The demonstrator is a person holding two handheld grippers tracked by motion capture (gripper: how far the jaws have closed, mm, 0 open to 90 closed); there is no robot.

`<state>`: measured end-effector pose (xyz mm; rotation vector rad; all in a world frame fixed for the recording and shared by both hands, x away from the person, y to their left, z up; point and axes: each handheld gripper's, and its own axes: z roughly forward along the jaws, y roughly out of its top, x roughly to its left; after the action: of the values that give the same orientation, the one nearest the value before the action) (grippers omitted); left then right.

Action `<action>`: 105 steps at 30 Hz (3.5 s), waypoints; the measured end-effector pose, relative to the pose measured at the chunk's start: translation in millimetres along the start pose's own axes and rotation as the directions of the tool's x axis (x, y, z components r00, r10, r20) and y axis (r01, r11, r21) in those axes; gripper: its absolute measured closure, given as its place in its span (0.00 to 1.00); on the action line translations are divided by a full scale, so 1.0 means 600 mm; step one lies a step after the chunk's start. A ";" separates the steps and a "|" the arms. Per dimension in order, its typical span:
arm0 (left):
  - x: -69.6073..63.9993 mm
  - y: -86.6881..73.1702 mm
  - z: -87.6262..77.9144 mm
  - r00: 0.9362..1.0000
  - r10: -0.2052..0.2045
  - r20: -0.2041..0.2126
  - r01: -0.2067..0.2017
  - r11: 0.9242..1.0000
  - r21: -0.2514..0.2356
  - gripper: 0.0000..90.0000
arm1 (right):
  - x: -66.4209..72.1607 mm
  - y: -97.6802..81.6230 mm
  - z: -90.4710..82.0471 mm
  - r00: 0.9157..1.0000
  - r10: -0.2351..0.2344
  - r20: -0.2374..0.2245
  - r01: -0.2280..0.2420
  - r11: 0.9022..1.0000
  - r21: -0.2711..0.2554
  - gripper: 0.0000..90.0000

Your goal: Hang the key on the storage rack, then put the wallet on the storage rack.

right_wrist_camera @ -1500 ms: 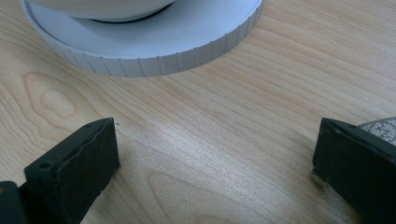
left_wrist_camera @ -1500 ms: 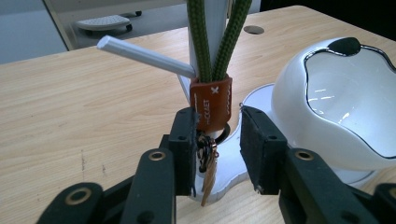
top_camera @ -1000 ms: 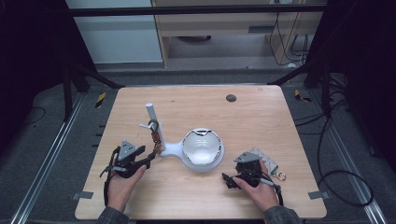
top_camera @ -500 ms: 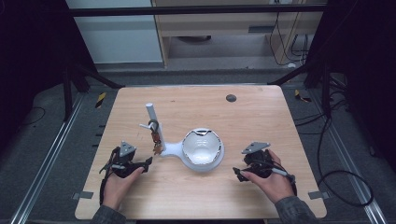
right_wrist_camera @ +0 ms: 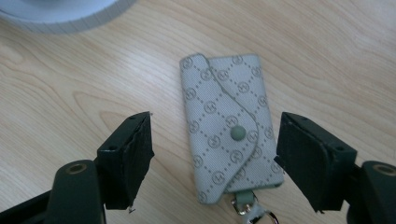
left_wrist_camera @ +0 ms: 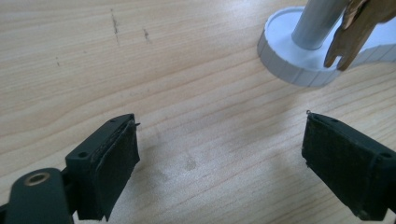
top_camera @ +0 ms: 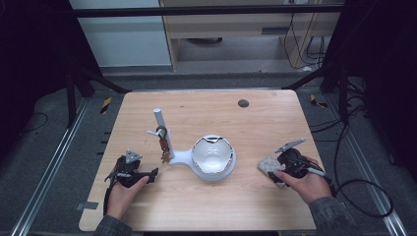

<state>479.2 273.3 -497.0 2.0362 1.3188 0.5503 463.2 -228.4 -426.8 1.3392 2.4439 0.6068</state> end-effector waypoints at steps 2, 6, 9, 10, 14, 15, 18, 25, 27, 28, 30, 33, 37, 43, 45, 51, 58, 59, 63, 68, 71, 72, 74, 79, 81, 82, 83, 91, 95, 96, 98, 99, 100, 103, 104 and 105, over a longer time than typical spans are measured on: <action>0.001 -0.001 0.001 1.000 -0.005 0.002 0.005 1.000 -0.002 0.11 | -0.005 -0.006 -0.001 1.000 0.009 0.002 -0.009 1.000 -0.003 0.29; 0.004 -0.007 0.007 1.000 -0.019 0.004 0.019 1.000 0.012 0.10 | -0.015 -0.016 -0.001 0.999 0.034 -0.012 -0.034 0.999 0.004 0.26; 0.005 -0.009 0.007 1.000 -0.016 -0.004 0.016 1.000 0.007 0.09 | -0.019 -0.020 0.000 0.999 0.036 -0.007 -0.036 0.999 0.012 0.23; 0.004 -0.010 0.009 1.000 -0.005 -0.005 0.005 1.000 0.002 0.08 | -0.019 -0.020 0.001 0.999 0.041 -0.010 -0.041 0.999 0.016 0.23; 0.001 -0.012 0.012 1.000 0.008 -0.016 -0.008 1.000 -0.008 0.05 | -0.022 -0.020 0.006 0.999 0.045 -0.013 -0.044 0.998 0.041 0.22; 0.001 -0.012 0.013 1.000 0.008 -0.015 -0.008 1.000 -0.010 0.04 | -0.023 -0.019 0.007 0.999 0.044 -0.015 -0.043 0.998 0.047 0.22; 0.001 -0.013 0.013 1.000 0.010 -0.014 -0.010 1.000 -0.013 0.03 | -0.026 -0.017 0.011 0.999 0.044 -0.023 -0.042 0.997 0.064 0.22; 0.000 -0.012 0.014 1.000 0.013 -0.014 -0.013 1.000 -0.008 0.02 | -0.030 -0.009 0.022 0.999 0.032 -0.034 -0.028 0.994 0.109 0.21; 0.000 -0.012 0.014 1.000 0.013 -0.015 -0.013 1.000 -0.008 0.02 | -0.029 -0.008 0.027 0.999 0.036 -0.039 -0.031 0.991 0.127 0.21; 0.000 -0.012 0.014 1.000 0.013 -0.014 -0.013 1.000 -0.008 0.02 | -0.030 -0.007 0.030 0.999 0.028 -0.035 -0.023 0.991 0.133 0.21; 0.000 -0.012 0.014 1.000 0.014 -0.015 -0.014 1.000 -0.008 0.02 | -0.030 -0.007 0.037 0.999 0.016 -0.036 -0.010 0.990 0.141 0.23; -0.001 -0.012 0.015 1.000 0.017 -0.015 -0.017 1.000 -0.008 0.01 | -0.030 -0.009 0.048 0.999 0.011 -0.048 -0.003 0.988 0.156 0.24; -0.001 -0.012 0.015 1.000 0.018 -0.013 -0.018 1.000 -0.008 0.01 | -0.032 -0.012 0.056 0.999 0.000 -0.050 0.009 0.986 0.169 0.22; -0.002 -0.011 0.015 1.000 0.020 -0.010 -0.020 1.000 -0.007 0.01 | -0.037 -0.016 0.059 0.999 0.005 -0.046 0.004 0.984 0.176 0.22; -0.002 -0.011 0.015 1.000 0.020 -0.010 -0.020 1.000 -0.007 0.01 | -0.038 -0.018 0.060 0.999 0.009 -0.053 0.001 0.984 0.180 0.23; -0.003 -0.011 0.016 1.000 0.023 -0.008 -0.023 1.000 -0.007 0.01 | -0.046 -0.026 0.069 0.998 0.015 -0.056 -0.003 0.980 0.200 0.23; -0.004 -0.011 0.016 1.000 0.025 -0.006 -0.025 1.000 -0.009 0.01 | -0.049 -0.028 0.072 0.997 0.012 -0.070 0.002 0.979 0.205 0.26; -0.004 -0.011 0.016 1.000 0.026 -0.005 -0.026 1.000 -0.009 0.01 | -0.049 -0.028 0.073 0.998 -0.001 -0.066 0.015 0.977 0.215 0.29; -0.004 -0.011 0.016 1.000 0.027 -0.005 -0.027 1.000 -0.009 0.01 | -0.047 -0.024 0.069 0.998 -0.014 -0.058 0.027 0.976 0.216 0.34; -0.004 -0.010 0.016 1.000 0.028 -0.004 -0.028 1.000 -0.009 0.01 | -0.045 -0.022 0.056 0.998 -0.043 -0.050 0.052 0.979 0.199 0.35; -0.004 -0.010 0.016 1.000 0.028 -0.004 -0.028 1.000 -0.009 0.01 | -0.044 -0.019 0.047 0.997 -0.060 -0.051 0.068 0.980 0.187 0.36; -0.004 -0.010 0.016 1.000 0.028 -0.004 -0.028 1.000 -0.009 0.01 | -0.042 -0.015 0.039 0.996 -0.073 -0.054 0.082 0.980 0.182 0.36; -0.004 -0.011 0.016 1.000 0.028 -0.004 -0.028 1.000 -0.009 0.01 | -0.037 -0.010 0.028 0.995 -0.089 -0.053 0.097 0.980 0.176 0.36; -0.005 -0.011 0.016 1.000 0.028 -0.005 -0.028 1.000 -0.008 0.01 | -0.018 0.015 -0.010 0.987 -0.154 -0.049 0.159 0.977 0.145 0.36; -0.005 -0.011 0.016 1.000 0.029 -0.005 -0.029 1.000 -0.008 0.01 | -0.012 0.024 -0.020 0.982 -0.180 -0.049 0.185 0.972 0.141 0.36; -0.005 -0.011 0.016 1.000 0.029 -0.005 -0.029 1.000 -0.008 0.01 | -0.008 0.027 -0.025 0.982 -0.180 -0.048 0.185 0.972 0.142 0.36; -0.005 -0.011 0.016 1.000 0.029 -0.005 -0.029 1.000 -0.008 0.01 | -0.005 0.033 -0.030 0.979 -0.197 -0.047 0.202 0.970 0.138 0.36; -0.005 -0.011 0.016 1.000 0.029 -0.004 -0.029 1.000 -0.008 0.01 | 0.031 0.069 -0.064 0.959 -0.282 -0.039 0.285 0.951 0.122 0.36; -0.005 -0.011 0.016 1.000 0.029 -0.005 -0.029 1.000 -0.008 0.01 | 0.050 0.081 -0.070 0.946 -0.322 -0.041 0.325 0.939 0.116 0.36; -0.005 -0.011 0.016 1.000 0.029 -0.005 -0.029 1.000 -0.008 0.01 | 0.053 0.084 -0.071 0.944 -0.327 -0.042 0.330 0.937 0.116 0.36; -0.005 -0.011 0.016 1.000 0.029 -0.005 -0.029 1.000 -0.008 0.01 | 0.061 0.089 -0.074 0.939 -0.341 -0.045 0.344 0.932 0.113 0.36; -0.005 -0.011 0.016 1.000 0.029 -0.005 -0.029 1.000 -0.008 0.01 | 0.065 0.091 -0.076 0.936 -0.348 -0.045 0.351 0.930 0.110 0.36; -0.005 -0.011 0.016 1.000 0.029 -0.005 -0.029 1.000 -0.008 0.01 | 0.069 0.094 -0.077 0.935 -0.352 -0.047 0.355 0.929 0.108 0.36; -0.005 -0.011 0.016 1.000 0.029 -0.005 -0.029 1.000 -0.008 0.01 | 0.082 0.102 -0.081 0.927 -0.371 -0.051 0.374 0.921 0.105 0.36; -0.005 -0.011 0.016 1.000 0.029 -0.005 -0.029 1.000 -0.008 0.01 | 0.085 0.104 -0.082 0.926 -0.375 -0.054 0.379 0.920 0.103 0.36; -0.005 -0.011 0.016 1.000 0.029 -0.004 -0.029 1.000 -0.008 0.01 | 0.091 0.108 -0.084 0.923 -0.381 -0.055 0.385 0.917 0.102 0.36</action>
<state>480.1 269.7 -508.3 2.0516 1.2895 0.5724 459.6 -162.3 -354.0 0.8471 2.6984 0.4003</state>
